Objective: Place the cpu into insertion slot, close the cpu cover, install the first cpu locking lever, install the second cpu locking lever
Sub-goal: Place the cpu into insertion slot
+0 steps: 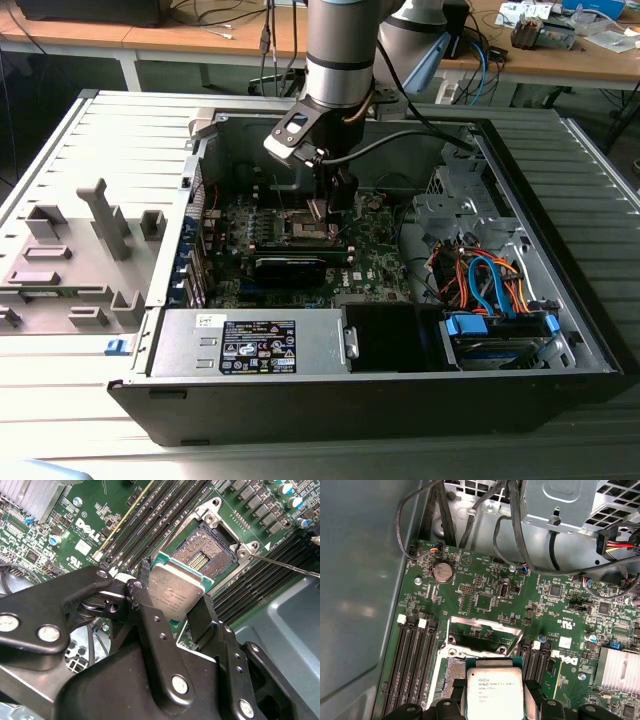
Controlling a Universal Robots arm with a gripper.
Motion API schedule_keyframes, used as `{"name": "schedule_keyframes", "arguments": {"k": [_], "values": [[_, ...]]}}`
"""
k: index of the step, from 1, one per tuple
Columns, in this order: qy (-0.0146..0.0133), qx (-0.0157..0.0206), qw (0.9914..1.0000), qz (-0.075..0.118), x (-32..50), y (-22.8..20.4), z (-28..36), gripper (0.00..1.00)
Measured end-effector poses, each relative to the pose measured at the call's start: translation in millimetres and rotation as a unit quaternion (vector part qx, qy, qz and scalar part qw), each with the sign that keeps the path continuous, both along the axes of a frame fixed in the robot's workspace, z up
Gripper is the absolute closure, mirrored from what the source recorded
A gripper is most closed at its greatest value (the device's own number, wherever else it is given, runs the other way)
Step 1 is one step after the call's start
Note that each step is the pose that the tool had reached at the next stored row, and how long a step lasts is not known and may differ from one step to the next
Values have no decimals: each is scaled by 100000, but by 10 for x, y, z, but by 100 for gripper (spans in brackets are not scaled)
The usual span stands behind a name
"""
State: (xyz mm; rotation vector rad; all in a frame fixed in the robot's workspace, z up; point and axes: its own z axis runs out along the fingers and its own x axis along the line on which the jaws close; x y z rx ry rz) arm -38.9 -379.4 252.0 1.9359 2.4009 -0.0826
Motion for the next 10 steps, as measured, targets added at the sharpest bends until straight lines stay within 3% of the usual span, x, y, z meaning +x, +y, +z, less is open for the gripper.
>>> {"name": "schedule_keyframes", "arguments": {"k": [10], "values": [[-1, 0, 99998, -632, 0, 1, -4, 45]]}}
